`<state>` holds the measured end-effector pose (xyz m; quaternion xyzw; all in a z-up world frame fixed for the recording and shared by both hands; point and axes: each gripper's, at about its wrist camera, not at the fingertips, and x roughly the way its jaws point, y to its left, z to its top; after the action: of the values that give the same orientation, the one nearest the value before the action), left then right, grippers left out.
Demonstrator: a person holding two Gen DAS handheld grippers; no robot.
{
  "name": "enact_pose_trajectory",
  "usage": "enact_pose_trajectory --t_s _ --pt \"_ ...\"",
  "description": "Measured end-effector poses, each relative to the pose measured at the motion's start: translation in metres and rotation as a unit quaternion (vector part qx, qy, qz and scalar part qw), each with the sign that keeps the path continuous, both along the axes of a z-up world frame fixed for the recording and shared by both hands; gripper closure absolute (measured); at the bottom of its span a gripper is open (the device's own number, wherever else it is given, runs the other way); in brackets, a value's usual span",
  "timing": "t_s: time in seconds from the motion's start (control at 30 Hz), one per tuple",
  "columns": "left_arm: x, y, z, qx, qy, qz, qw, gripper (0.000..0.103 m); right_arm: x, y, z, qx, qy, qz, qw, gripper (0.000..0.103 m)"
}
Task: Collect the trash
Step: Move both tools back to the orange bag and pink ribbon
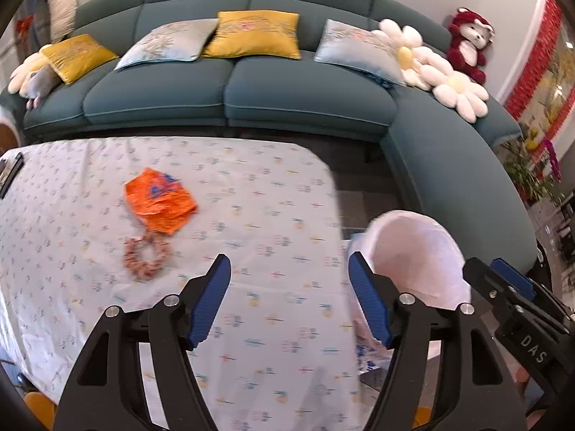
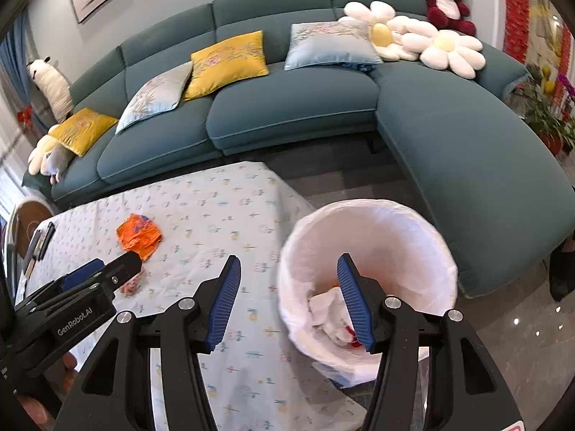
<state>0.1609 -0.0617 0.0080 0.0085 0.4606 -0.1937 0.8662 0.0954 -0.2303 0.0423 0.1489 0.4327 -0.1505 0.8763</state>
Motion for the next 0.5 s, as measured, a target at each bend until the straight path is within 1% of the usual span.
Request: enact_pose_trajectory --t_s 0.13,0.17,0.2,0.27,0.5 --pt "0.011 0.031 -0.007 0.007 0.002 0.025 0.9996 0.038 0.013 0.023 -0.003 -0.003 0.006 0.018 1.000 0.048" --pt "0.014 0.039 -0.009 0.011 0.002 0.033 0.9994 0.035 0.017 0.029 -0.004 -0.004 0.008 0.023 1.000 0.048" --pt "0.016 0.045 -0.011 0.013 0.002 0.040 0.9991 0.030 0.021 0.036 -0.005 -0.005 0.009 0.029 1.000 0.048" --pt "0.022 0.061 -0.015 0.014 0.000 0.058 0.9982 0.026 0.029 0.048 -0.008 -0.006 0.013 0.039 0.999 0.048" --pt "0.043 0.107 -0.038 0.021 0.017 0.090 0.9956 0.026 0.058 0.088 -0.026 -0.005 0.033 0.070 0.997 0.048"
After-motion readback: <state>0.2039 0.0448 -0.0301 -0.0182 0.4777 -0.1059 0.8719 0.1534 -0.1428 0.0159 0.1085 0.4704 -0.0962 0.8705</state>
